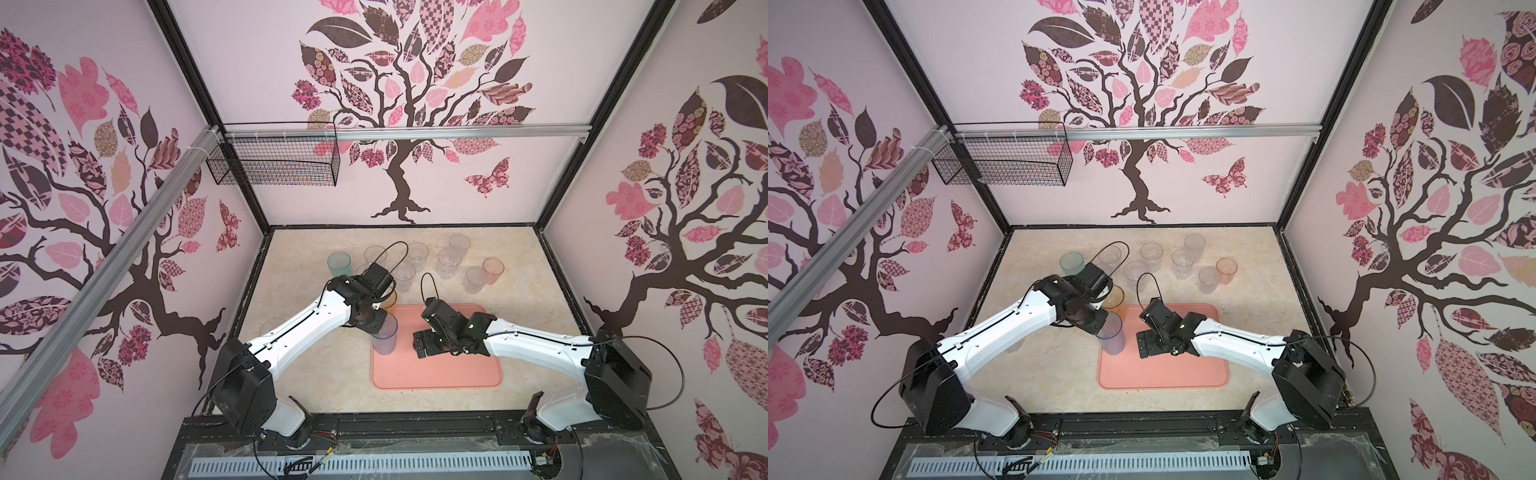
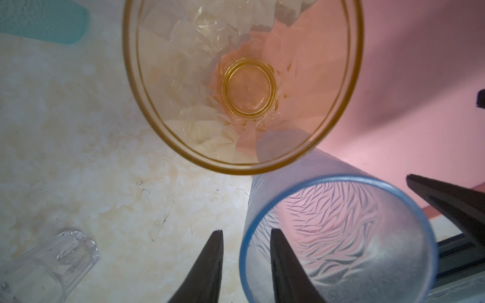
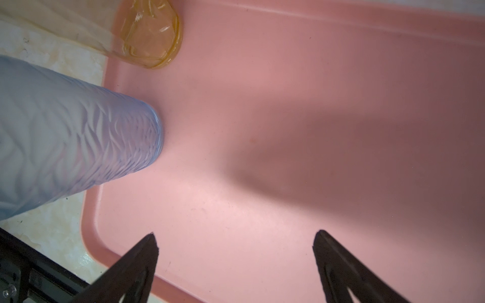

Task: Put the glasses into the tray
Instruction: 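Carry the pale blue glass over the pink tray beside the amber glass and lower it, then release the pale blue glass and move the left gripper to the teal glass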

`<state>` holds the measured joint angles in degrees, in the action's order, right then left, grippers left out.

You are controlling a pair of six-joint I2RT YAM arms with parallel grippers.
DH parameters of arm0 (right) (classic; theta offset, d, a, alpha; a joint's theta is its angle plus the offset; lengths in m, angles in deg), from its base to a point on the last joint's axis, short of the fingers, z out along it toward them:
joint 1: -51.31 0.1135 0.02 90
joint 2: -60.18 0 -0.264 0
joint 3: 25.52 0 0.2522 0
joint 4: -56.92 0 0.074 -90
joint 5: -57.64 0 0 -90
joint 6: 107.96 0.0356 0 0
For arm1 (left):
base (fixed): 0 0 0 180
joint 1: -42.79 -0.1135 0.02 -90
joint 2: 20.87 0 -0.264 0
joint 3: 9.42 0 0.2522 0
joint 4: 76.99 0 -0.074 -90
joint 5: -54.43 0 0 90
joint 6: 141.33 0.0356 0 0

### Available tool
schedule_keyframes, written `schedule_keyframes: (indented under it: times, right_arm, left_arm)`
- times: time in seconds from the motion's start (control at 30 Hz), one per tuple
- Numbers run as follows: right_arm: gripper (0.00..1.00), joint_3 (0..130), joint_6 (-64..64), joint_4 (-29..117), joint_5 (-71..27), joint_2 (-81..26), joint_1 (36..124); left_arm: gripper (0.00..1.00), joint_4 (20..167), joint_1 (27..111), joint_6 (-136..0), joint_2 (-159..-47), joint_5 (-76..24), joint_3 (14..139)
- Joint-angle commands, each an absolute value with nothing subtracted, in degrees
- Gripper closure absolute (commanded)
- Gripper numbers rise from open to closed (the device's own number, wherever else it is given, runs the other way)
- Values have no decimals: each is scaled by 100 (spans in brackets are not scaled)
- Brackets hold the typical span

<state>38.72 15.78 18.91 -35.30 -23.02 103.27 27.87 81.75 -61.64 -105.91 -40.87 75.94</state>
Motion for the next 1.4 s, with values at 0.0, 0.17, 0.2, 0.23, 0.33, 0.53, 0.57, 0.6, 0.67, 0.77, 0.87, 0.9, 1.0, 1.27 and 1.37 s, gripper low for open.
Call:
schedule_keyframes:
  times: [0.0,0.17,0.2,0.23,0.33,0.53,0.57,0.6,0.67,0.77,0.87,0.9,1.0,1.27,1.37]
  right_arm:
    - [4,4028,1521,1809,-3542,-2365,10364]
    - [3,4045,1567,1777,-3555,-2241,10362]
    - [3,4058,1579,1767,-3557,-2223,10366]
    - [3,4053,1617,1752,-3556,-2192,10364]
    - [3,4062,1695,1700,-3569,-2093,10357]
    - [2,4207,1643,1442,-3894,-1896,10355]
    - [2,4268,1627,1369,-3943,-1885,10360]
    - [2,4303,1617,1295,-3980,-1871,10360]
    - [2,4319,1583,1247,-4013,-1821,10355]
    - [1,4421,1413,1043,-4148,-1786,10356]
    - [1,4542,1260,827,-4286,-1770,10343]
    - [1,4569,1227,792,-4323,-1749,10340]
    - [1,4541,1185,832,-4326,-1675,10313]
    - [1,4342,869,1184,-4299,-1679,10187]
    - [1,4160,873,1497,-4133,-1609,9990]
  left_arm:
    - [56,2666,8149,-6155,-10415,-4114,7948]
    - [48,2586,8150,-6122,-10081,-4025,8058]
    - [48,2569,8153,-6122,-10024,-4066,8076]
    - [47,2562,8151,-6131,-9949,-4136,8096]
    - [46,2673,8115,-6177,-9716,-4401,8046]
    - [41,3071,8036,-6484,-9095,-5600,7657]
    - [38,3120,8017,-6535,-8980,-5797,7562]
    - [35,3199,7998,-6585,-8840,-5990,7433]
    - [26,3365,7946,-6676,-8525,-6333,7197]
    - [10,3434,7709,-7017,-8068,-6443,6966]
    - [3,3956,7505,-7109,-7502,-6142,6482]
    - [2,4082,7479,-7131,-7373,-6043,6348]
    - [2,4151,7469,-7270,-7174,-5990,6168]
    - [4,4367,7376,-7293,-7115,-6112,6050]
    - [7,4473,7071,-7264,-7388,-5780,6145]
